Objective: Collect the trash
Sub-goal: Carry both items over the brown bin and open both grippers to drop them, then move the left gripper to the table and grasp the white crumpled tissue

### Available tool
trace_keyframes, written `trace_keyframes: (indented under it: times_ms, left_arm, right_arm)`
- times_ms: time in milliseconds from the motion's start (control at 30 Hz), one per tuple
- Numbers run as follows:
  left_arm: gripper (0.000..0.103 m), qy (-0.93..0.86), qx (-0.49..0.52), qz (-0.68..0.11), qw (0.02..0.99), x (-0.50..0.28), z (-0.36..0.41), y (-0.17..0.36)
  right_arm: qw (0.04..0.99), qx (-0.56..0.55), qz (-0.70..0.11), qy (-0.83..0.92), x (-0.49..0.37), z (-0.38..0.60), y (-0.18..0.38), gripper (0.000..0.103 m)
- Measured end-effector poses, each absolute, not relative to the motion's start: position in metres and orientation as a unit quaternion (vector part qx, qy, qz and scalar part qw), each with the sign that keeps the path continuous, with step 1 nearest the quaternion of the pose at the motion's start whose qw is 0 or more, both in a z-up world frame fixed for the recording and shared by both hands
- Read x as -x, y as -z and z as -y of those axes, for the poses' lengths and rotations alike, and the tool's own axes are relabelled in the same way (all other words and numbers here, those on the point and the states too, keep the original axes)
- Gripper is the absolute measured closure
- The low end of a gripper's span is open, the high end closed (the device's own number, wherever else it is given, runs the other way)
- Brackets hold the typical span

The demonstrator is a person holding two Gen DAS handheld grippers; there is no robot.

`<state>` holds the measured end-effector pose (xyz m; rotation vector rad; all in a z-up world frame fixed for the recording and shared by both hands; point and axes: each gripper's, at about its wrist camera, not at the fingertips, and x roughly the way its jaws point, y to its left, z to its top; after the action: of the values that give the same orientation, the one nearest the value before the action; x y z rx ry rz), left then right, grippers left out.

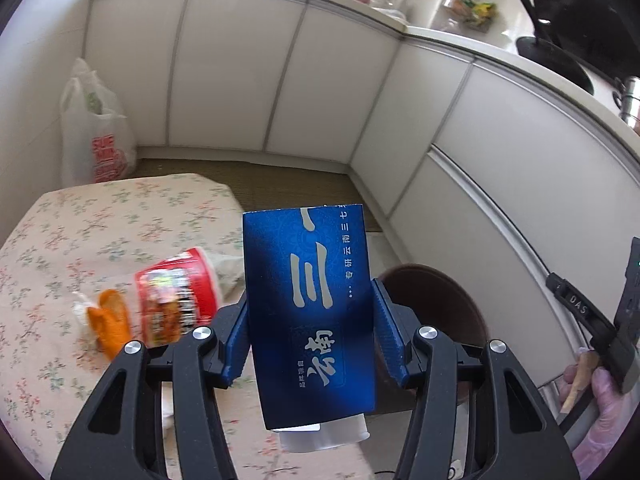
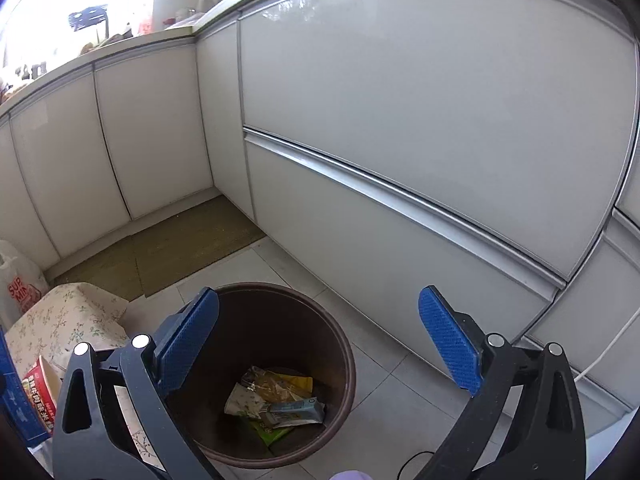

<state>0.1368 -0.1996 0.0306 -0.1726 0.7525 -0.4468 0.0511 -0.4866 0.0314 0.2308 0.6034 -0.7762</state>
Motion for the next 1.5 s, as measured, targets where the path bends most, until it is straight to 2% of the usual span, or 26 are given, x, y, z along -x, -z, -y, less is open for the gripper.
trace_keyframes:
  times_ms: [333,500,700,933,1133,1500]
  left_arm:
    - [0.047,0.324,0.076,-0.411,0.849,-0.154,0.339,-0.023]
    - [0.045,0.326,0.076,-0.446,0.83,-0.168,0.365,-0.006]
    - [0.036,0.308,0.058,-0.459,0.832,-0.165,0.358,0.008]
    - [0.034,0.249,0.069,-0.479,0.839,-0.171,0.309,0.025]
    - [0.033,0.193,0.09,-0.466,0.859,-0.181,0.248,0.016]
    - [0.033,0.044,0.138,-0.455,0.879,-0.206,0.082,0.017]
  right_arm:
    - [0.855,-0.179,-0.281,0.396,-0.02,0.54,-0.029,0.007]
    - [0.846,-0.211,-0.29,0.394,-0.018,0.554,-0.021,0.007]
    - [0.85,-0.215,-0.293,0.381,-0.025,0.553,-0.021,0.007]
    - [0.859,-0.201,-0.314,0.351,-0.045,0.531,-0.019,0.007]
    - [0.869,-0.171,-0.338,0.319,-0.064,0.504,-0.016,0.007]
    - [0.889,-0.103,-0.366,0.256,-0.104,0.432,-0.013,0.007]
